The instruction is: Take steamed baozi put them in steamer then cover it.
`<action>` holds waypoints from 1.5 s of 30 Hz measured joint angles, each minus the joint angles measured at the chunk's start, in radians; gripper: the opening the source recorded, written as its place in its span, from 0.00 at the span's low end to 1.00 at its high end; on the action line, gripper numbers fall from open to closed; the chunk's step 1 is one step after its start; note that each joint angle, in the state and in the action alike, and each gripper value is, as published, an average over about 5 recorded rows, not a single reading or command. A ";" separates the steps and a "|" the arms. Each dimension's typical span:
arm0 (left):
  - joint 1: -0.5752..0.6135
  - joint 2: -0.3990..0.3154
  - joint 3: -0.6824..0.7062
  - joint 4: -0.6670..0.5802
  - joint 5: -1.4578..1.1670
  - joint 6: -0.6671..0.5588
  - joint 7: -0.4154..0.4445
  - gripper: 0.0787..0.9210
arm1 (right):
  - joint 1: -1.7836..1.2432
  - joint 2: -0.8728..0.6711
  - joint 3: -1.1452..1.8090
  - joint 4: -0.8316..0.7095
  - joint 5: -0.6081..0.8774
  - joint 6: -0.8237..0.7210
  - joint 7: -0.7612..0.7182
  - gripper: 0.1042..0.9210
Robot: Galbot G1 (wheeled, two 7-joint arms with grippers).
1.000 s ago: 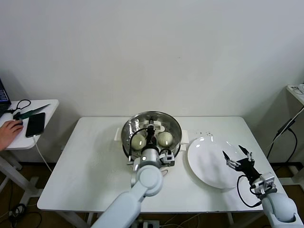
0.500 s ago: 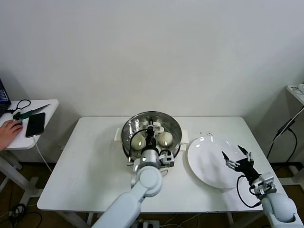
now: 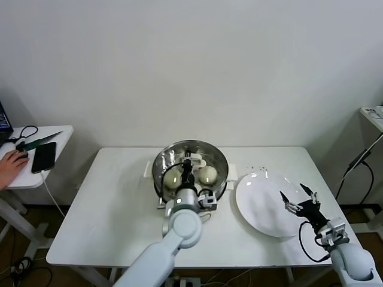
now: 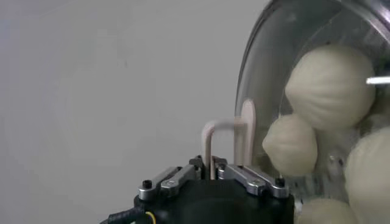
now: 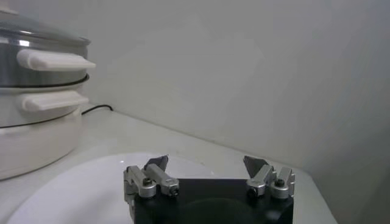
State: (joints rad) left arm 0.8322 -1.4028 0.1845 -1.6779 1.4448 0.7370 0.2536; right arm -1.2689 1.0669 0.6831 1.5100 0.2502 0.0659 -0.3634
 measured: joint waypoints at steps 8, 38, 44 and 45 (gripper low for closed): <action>0.019 0.028 0.001 -0.066 -0.014 0.000 0.023 0.48 | 0.006 0.000 -0.003 0.003 -0.004 -0.018 0.003 0.88; 0.377 0.140 -0.391 -0.411 -0.620 -0.054 -0.214 0.88 | -0.038 0.026 0.035 0.080 0.027 -0.059 0.044 0.88; 0.485 0.103 -0.570 -0.397 -0.939 -0.278 -0.277 0.88 | -0.059 0.040 0.033 0.113 0.038 -0.045 0.045 0.88; 0.502 0.096 -0.597 -0.391 -0.987 -0.322 -0.284 0.88 | -0.062 0.041 0.032 0.118 0.038 -0.042 0.045 0.88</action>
State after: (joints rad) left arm 1.3346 -1.3072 -0.4123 -2.0686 0.4577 0.4152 -0.0299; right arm -1.3312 1.1083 0.7152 1.6280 0.2882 0.0235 -0.3179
